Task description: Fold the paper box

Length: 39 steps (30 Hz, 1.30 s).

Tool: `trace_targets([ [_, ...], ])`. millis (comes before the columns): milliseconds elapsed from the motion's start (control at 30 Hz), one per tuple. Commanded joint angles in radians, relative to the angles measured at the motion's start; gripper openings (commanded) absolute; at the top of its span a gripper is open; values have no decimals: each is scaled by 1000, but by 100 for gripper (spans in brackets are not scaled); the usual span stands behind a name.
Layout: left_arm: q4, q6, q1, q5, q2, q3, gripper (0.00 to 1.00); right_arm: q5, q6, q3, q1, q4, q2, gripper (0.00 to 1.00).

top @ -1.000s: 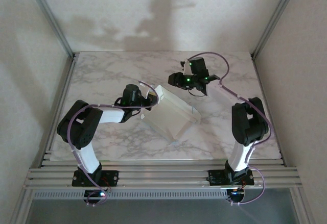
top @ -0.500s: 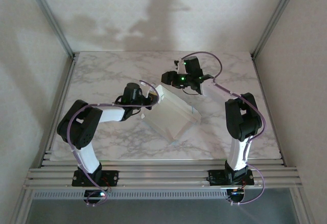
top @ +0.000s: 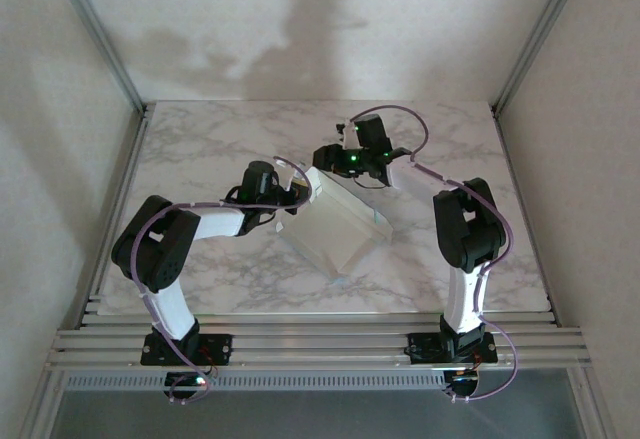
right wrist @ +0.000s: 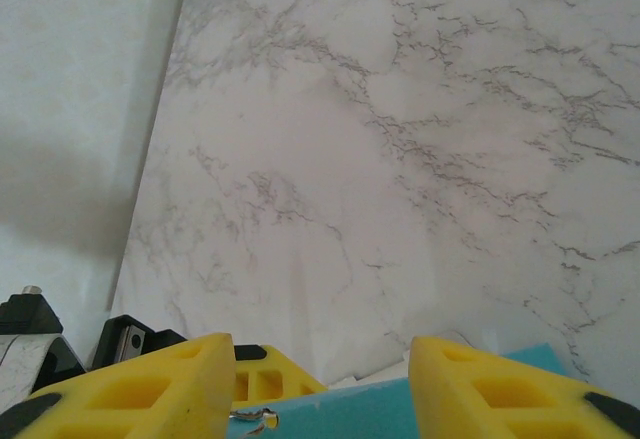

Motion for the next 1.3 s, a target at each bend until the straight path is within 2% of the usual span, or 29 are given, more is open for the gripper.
trace_targets([
  [0, -52, 17, -13, 11, -10, 20, 8, 4, -34, 40, 17, -16, 12, 49],
  [633, -84, 22, -13, 11, -37, 36, 8, 87, -112, 63, 50, -72, 49, 48],
  [1267, -116, 28, -14, 18, -63, 52, 12, 109, -119, 44, 50, -60, 66, 35],
])
